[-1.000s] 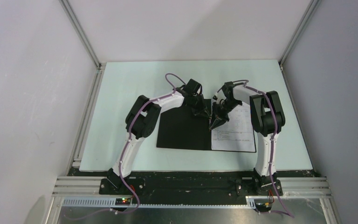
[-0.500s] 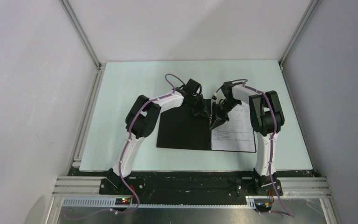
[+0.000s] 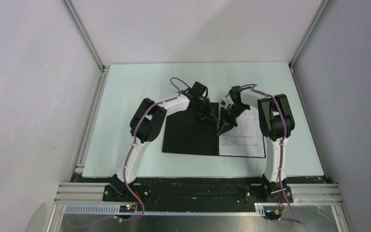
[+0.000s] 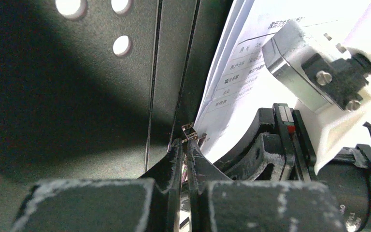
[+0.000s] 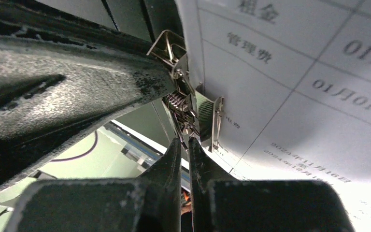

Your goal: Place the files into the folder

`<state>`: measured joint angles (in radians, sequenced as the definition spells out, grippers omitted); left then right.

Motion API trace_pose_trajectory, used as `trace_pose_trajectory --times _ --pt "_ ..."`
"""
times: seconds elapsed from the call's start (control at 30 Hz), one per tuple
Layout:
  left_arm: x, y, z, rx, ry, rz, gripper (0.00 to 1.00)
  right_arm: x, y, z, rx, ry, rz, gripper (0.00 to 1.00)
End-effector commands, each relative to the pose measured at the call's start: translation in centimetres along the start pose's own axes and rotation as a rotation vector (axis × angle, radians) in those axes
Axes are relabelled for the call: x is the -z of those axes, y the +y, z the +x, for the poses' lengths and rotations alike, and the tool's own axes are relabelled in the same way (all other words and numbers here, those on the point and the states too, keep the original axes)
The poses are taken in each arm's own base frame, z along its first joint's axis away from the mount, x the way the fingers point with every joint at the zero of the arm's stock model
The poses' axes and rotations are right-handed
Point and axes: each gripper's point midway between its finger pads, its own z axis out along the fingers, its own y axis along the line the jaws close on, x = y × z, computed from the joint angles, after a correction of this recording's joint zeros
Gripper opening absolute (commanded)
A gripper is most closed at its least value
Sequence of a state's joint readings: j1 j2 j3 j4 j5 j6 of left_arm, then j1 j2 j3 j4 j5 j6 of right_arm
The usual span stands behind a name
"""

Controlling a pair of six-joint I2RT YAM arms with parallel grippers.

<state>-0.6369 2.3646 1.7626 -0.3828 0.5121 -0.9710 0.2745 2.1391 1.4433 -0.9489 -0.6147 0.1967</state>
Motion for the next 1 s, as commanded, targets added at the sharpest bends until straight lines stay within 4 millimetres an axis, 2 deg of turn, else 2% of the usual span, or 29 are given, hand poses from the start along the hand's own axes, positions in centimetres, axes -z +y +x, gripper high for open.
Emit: trace_pose_trajectory --times 0.0,0.13,0.23,0.33,0.4,0.43,0.47,0.57,0.63,0.73,0.8,0.97 --pt "-1.9 5.8 0.8 0.104 0.024 -0.151 0.06 -3.3 -5.7 3.4 -0.135 0.152 0.176 0.0" --pt "-1.8 5.6 1.0 0.128 0.031 -0.148 0.06 -4.3 -6.0 2.1 -0.197 0.153 0.131 0.0" --pt "-1.8 5.5 1.0 0.143 0.026 -0.143 0.06 -5.0 -5.4 0.7 -0.202 0.164 0.073 0.0" --pt "-2.0 5.2 1.2 0.147 0.023 -0.135 0.06 -5.7 -5.3 0.4 -0.196 0.18 0.081 0.0" --pt "-2.1 5.2 1.5 0.149 0.027 -0.135 0.06 -5.9 -4.1 -0.4 -0.181 0.17 0.026 0.0" --pt "-2.1 5.2 1.6 0.151 0.027 -0.134 0.06 -5.7 -2.3 -0.6 -0.182 0.176 -0.065 0.0" --pt "-2.2 5.4 1.7 0.152 0.028 -0.137 0.06 -5.5 -1.6 -1.2 -0.165 0.157 -0.09 0.0" --pt "-2.3 5.8 1.8 0.16 0.026 -0.147 0.06 -3.8 1.4 -1.9 -0.111 0.126 -0.17 0.01" --pt "-2.4 6.1 1.8 0.166 0.023 -0.151 0.05 -2.8 3.0 -1.9 -0.093 0.112 -0.207 0.09" --pt "-2.5 5.9 1.6 0.166 0.015 -0.147 0.05 -1.5 4.0 -1.6 -0.082 0.098 -0.232 0.22" --pt "-2.5 5.7 1.4 0.16 0.01 -0.142 0.05 -0.9 3.9 -1.4 -0.093 0.088 -0.236 0.33" --pt "-2.1 4.9 1.1 0.141 -0.002 -0.125 0.04 0.7 3.1 -1.5 -0.112 0.052 -0.225 0.47"
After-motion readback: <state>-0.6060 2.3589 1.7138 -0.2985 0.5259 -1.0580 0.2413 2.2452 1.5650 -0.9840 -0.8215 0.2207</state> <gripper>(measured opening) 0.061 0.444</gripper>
